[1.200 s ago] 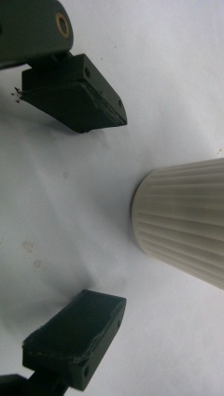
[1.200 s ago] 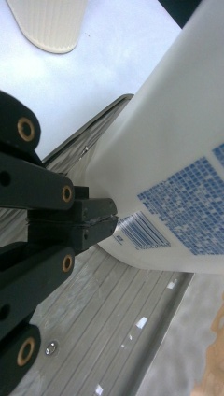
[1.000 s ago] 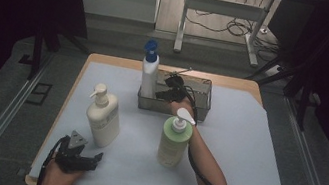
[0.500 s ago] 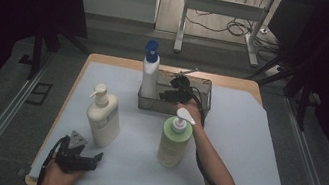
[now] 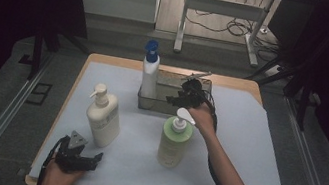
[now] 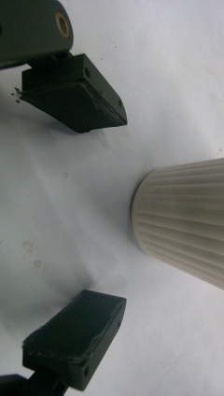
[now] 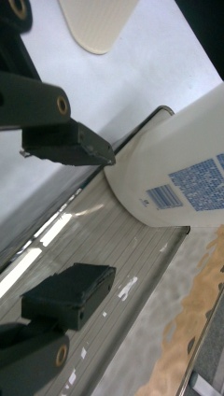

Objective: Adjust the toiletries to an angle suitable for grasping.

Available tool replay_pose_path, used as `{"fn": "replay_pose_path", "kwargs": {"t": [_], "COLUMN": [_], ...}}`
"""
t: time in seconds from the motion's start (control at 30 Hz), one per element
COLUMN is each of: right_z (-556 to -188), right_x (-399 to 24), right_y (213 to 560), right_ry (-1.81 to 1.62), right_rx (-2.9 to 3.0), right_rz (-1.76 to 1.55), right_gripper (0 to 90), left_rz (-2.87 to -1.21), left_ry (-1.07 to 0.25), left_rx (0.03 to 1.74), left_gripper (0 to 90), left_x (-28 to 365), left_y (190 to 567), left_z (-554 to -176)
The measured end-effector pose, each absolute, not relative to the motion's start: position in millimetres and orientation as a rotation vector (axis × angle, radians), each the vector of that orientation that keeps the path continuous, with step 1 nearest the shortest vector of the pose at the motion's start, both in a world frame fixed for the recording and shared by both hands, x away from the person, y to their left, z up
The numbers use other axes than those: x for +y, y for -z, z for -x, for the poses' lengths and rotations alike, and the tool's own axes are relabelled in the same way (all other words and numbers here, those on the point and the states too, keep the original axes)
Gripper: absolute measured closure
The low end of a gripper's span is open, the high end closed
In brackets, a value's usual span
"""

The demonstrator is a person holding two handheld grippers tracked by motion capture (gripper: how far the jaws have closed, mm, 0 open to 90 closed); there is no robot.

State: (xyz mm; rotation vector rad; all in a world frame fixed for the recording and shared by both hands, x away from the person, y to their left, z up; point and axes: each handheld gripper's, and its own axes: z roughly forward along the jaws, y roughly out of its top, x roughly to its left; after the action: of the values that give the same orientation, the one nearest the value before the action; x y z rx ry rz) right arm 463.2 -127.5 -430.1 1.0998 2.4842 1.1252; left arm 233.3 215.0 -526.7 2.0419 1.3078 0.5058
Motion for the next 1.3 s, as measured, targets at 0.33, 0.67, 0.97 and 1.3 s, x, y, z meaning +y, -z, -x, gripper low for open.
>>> {"fn": "replay_pose_path", "kwargs": {"t": [0.33,0.67,0.97,1.3], "right_z": [-444,-429,-417,-406], "right_x": [-150,-171,-187,-208], "right_y": [423,422,426,433], "right_ry": [-1.135,-1.131,-1.097,-1.073], "right_rx": [2.461,2.461,2.464,2.461], "right_rz": [-1.07,-1.041,-1.014,-1.011], "right_gripper": [30.5,23.7,13.6,9.5], "left_rz": [-2.042,-2.04,-2.04,-2.039], "left_ry": [-0.505,-0.506,-0.507,-0.507], "left_rx": [1.308,1.308,1.308,1.309], "left_gripper": [12.1,12.1,12.1,12.1], "left_x": [215,215,215,215], "left_y": [527,527,527,527], "left_z": [-233,-233,-233,-233]}}
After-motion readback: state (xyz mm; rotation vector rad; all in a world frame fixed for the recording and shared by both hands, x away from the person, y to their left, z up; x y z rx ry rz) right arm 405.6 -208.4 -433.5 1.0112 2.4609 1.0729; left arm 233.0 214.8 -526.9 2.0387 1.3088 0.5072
